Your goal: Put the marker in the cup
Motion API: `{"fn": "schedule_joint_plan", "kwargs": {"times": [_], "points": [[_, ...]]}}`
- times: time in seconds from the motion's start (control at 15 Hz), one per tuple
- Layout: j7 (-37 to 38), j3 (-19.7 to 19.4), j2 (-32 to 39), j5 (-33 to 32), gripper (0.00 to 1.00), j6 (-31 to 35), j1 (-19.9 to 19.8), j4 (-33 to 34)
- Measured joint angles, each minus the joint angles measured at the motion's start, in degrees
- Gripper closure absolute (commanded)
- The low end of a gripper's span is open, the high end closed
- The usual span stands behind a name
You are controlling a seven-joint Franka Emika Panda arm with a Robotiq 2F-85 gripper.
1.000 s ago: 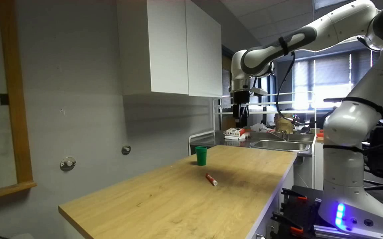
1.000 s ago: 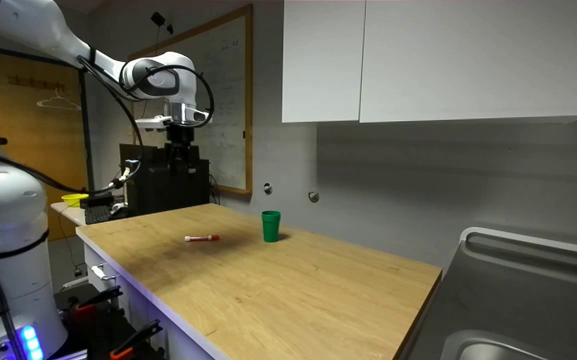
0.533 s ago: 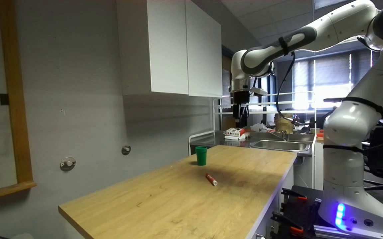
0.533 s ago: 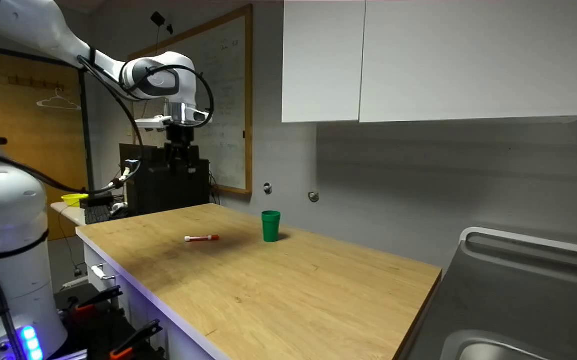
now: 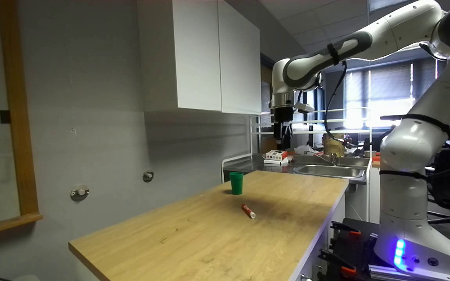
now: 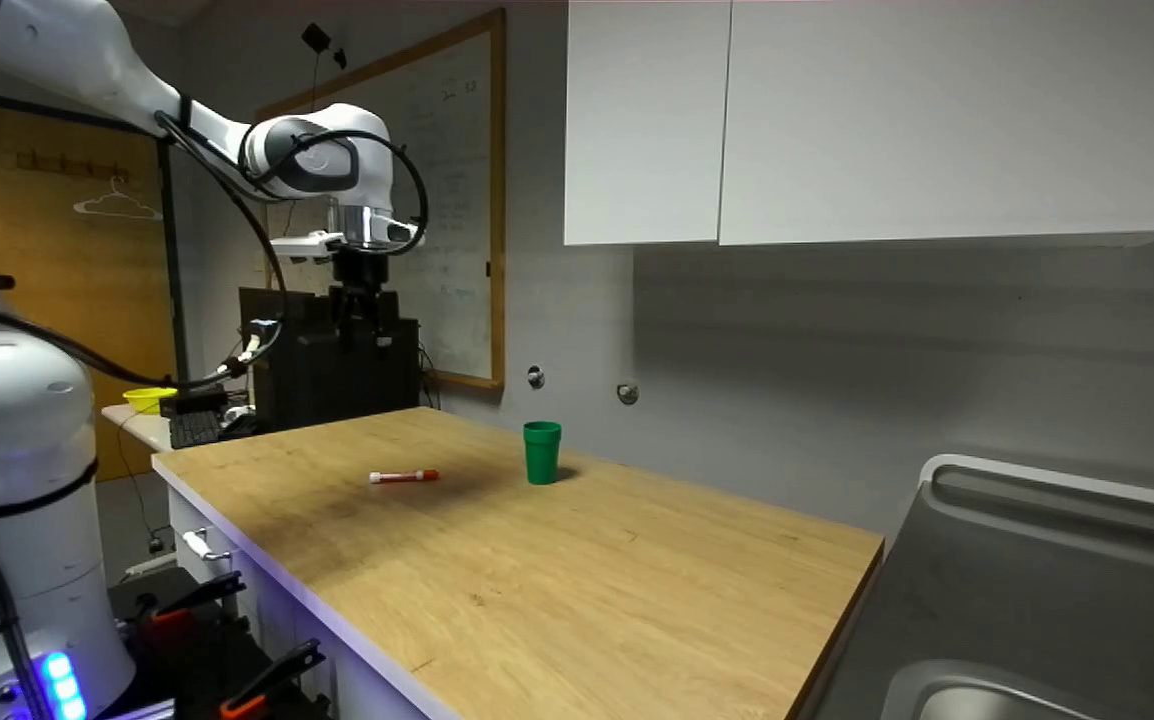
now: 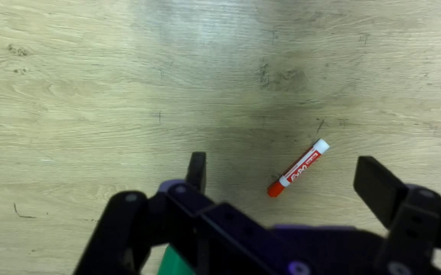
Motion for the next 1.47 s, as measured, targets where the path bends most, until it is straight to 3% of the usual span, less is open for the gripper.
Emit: {"fn": "schedule_joint_plan", "kwargs": {"times": [0.47,1.0,1.47], "points": [[0.99,2.25,5.30,0.00,0.00,5.34,1.48,0.82],[10.46,8.78,22.52,-0.68,0.00,14.00,4.24,6.63],[16.64,6.42,34.36,0.39,0.00,22.28,3.70,13.64]]}}
